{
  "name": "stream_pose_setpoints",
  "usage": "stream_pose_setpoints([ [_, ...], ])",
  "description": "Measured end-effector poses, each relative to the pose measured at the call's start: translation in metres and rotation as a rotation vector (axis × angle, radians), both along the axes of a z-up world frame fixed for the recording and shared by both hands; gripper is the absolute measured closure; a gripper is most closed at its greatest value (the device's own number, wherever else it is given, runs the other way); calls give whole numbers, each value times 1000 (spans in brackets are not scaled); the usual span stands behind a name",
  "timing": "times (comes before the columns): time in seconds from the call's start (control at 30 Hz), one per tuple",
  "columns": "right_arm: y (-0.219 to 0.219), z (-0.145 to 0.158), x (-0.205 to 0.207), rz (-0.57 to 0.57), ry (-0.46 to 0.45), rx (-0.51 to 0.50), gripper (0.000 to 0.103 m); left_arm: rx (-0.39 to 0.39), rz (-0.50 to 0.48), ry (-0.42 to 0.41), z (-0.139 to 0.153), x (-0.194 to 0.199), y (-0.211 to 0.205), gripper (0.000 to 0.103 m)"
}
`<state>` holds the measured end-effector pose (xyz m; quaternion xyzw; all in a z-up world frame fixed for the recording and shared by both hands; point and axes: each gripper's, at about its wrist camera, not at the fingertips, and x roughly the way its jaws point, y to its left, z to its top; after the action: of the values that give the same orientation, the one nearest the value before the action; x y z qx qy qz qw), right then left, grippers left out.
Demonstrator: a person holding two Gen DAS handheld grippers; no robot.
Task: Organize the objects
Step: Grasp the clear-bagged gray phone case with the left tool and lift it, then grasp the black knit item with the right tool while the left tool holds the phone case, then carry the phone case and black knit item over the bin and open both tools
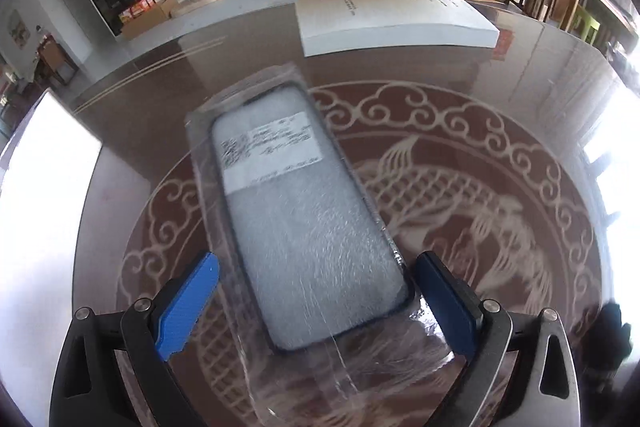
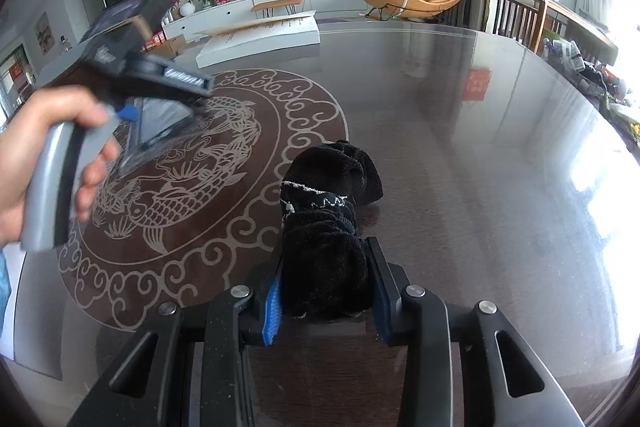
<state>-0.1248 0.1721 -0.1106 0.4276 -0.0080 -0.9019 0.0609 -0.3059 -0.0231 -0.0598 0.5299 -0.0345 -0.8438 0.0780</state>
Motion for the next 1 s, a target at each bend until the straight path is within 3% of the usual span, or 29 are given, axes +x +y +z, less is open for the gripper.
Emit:
stream_pose_setpoints([
  [0.13, -1, 0, 0, 2, -1, 14, 65, 32, -47, 37, 1, 20, -25, 3],
  [0.23, -2, 0, 0, 2, -1, 17, 65, 110, -64, 89, 14, 15, -37, 3],
  [0.33, -1, 0, 0, 2, -1, 16, 65, 162, -86, 63, 16, -1, -43, 3],
  [0.5, -3, 1, 0, 3, -2, 31, 65, 174, -14, 29, -1, -18, -55, 0],
  [0.63, -2, 1, 0, 4, -2, 27, 64, 133, -17, 77, -8, -17, -57, 0],
  [0.67, -3, 0, 0, 4, -2, 26, 64, 130, -17, 73, -8, -16, -57, 1],
  [0.7, -3, 0, 0, 5, -2, 26, 64, 132, -25, 90, -6, -13, -57, 22],
  [0.73, -3, 0, 0, 5, -2, 25, 64, 117, -40, 113, -3, -7, -54, 28],
  [0.83, -3, 0, 0, 4, -1, 25, 64, 122, -70, 124, -3, 19, -48, 28],
  [1.0, -2, 1, 10, 9, -16, -1, 64, 135, -141, 139, -1, 104, -32, 28],
])
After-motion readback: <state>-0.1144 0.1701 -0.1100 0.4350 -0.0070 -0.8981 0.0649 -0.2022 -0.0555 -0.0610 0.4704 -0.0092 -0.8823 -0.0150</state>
